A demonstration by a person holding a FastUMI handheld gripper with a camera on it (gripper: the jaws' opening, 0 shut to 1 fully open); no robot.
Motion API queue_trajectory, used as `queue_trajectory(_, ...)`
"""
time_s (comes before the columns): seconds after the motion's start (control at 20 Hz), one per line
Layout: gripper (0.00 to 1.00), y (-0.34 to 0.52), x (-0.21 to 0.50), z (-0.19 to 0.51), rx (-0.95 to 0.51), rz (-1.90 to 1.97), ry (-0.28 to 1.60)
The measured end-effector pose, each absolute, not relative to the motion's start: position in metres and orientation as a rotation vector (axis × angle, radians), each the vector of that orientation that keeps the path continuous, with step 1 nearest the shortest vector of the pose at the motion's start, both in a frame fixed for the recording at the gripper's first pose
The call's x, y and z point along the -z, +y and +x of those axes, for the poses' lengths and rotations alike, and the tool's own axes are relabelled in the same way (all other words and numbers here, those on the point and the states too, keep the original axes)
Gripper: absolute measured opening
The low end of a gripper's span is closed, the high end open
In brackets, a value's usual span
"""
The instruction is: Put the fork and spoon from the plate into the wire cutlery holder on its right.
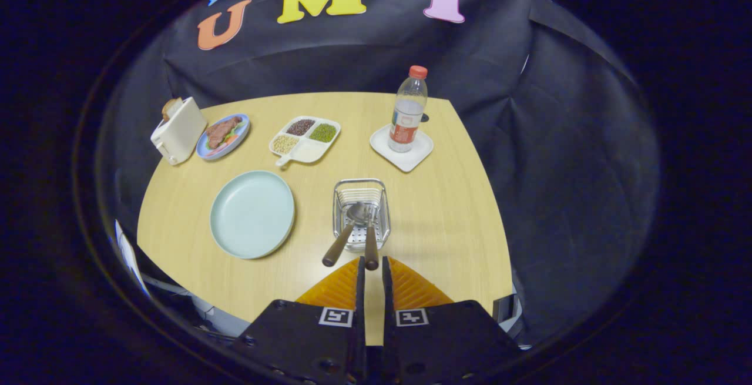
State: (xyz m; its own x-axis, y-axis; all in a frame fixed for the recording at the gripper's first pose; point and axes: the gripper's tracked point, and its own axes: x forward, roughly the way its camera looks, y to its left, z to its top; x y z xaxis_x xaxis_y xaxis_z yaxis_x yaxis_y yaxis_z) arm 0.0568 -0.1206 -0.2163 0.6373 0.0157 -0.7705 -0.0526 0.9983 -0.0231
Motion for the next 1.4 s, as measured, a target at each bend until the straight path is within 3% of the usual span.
queue_trajectory(0.25,0.14,-0.116,0.196,0.056,-0.002,0.006,0.821)
queue_trajectory(0.65,0.28,-0.076,0.148,0.046,-0.016,0.057,0.697)
queue_trajectory(0.8,0.39,-0.055,0.119,0.044,-0.024,0.06,0.6)
queue_trajectory(1.15,0.45,-0.007,0.021,0.029,-0.011,0.033,0.326)
queue_trajectory(1.4,0.64,0.03,-0.044,0.008,-0.023,0.047,0.169)
